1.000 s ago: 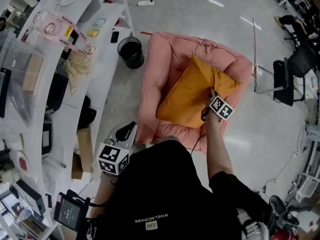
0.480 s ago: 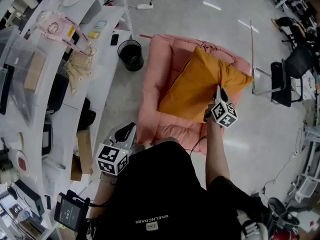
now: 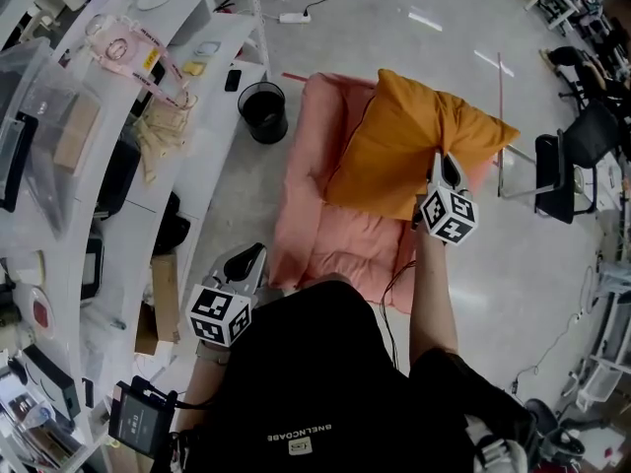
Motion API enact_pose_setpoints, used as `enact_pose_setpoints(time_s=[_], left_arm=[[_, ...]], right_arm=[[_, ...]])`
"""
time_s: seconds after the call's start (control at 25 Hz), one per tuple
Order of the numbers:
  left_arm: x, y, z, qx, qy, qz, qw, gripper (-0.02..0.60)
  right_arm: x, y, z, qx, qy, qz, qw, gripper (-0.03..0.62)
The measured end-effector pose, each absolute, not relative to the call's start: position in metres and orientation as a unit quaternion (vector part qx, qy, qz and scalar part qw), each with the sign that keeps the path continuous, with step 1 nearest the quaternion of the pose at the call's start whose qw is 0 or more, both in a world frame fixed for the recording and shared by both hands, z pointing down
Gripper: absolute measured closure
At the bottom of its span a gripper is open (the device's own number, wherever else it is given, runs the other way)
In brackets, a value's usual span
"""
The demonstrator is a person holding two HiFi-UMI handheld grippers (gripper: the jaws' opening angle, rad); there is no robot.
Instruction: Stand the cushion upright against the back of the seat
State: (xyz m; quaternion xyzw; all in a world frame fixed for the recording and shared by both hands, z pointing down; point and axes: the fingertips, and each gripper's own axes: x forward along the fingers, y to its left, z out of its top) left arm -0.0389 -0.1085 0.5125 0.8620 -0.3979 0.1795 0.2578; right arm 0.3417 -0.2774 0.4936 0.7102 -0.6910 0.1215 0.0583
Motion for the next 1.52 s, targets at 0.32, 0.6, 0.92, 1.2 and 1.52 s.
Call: enact_pose_setpoints(time_s=[0.32, 0.6, 0.92, 1.2, 1.52], left_arm=[[-0.044, -0.106, 0.513, 0.852, -0.416, 0.179, 0.262, 0.548], [-0.050, -0.109, 0.517, 0.843, -0.430, 0.180, 0.269, 0.549], [-0.052, -0.109, 0.518, 0.840, -0.434, 0.179, 0.272, 0.549], [-0.045, -0.111, 0.521, 0.845, -0.419, 0.184, 0.276, 0.549], [-0.033, -0.117, 0.523, 0.852, -0.405, 0.191, 0.273, 0.549]], right_arm=[[0.330, -0.307, 0.562, 0.693, -0.689, 0.155, 0.146, 0.576], [0.309, -0.317, 0.610, 0.678, -0.692, 0.180, 0.169, 0.574], [0.308, -0.331, 0.613, 0.679, -0.692, 0.202, 0.138, 0.419], [0.301, -0.292, 0.599, 0.647, -0.739, 0.137, 0.129, 0.244], [0.389, -0.269, 0.652, 0.677, -0.687, 0.243, 0.107, 0.128]])
